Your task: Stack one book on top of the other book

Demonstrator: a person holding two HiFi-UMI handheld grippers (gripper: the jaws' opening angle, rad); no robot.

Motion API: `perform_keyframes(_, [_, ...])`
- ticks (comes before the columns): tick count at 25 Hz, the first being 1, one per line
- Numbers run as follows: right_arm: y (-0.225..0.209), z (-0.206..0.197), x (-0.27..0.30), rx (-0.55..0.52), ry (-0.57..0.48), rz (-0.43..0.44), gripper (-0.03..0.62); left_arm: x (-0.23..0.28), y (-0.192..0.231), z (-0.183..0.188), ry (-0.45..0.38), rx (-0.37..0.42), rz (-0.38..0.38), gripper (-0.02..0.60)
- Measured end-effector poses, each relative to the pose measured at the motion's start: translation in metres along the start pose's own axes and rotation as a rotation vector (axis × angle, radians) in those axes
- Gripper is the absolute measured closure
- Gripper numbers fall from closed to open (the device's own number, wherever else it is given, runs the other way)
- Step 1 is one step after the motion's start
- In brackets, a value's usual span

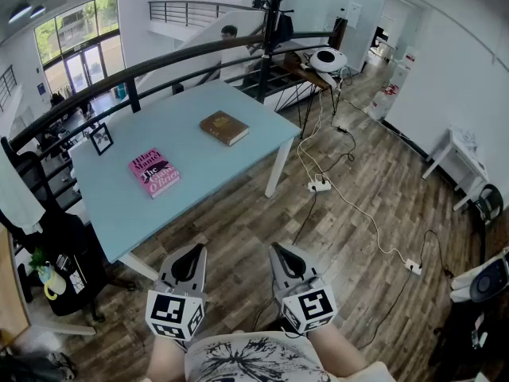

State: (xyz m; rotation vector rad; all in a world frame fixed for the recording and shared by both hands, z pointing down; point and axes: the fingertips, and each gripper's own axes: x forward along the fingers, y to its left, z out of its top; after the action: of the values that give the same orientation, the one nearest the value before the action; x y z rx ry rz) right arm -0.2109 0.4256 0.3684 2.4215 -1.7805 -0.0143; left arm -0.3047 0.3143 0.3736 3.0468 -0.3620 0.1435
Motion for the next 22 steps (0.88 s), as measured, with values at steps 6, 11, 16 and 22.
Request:
perform_keyframes(6, [-0.007, -0.004, 0.008, 0.0, 0.006, -0.003, 0.605, 0.01, 0.003, 0.005, -0.037, 0.018, -0.003, 0.571])
perform_keyframes(11, [-0.011, -0.009, 0.017, 0.013, 0.02, 0.003, 0.605, 0.018, 0.004, 0.011, -0.046, 0.016, -0.014, 0.571])
perform_keyframes(16, [-0.026, -0.018, 0.03, 0.048, 0.039, -0.022, 0.605, 0.033, 0.009, 0.01, -0.03, -0.001, -0.011, 0.571])
perform_keyframes(22, [-0.058, -0.041, 0.063, 0.07, 0.072, 0.015, 0.605, 0.072, 0.015, -0.008, 0.004, -0.016, 0.013, 0.571])
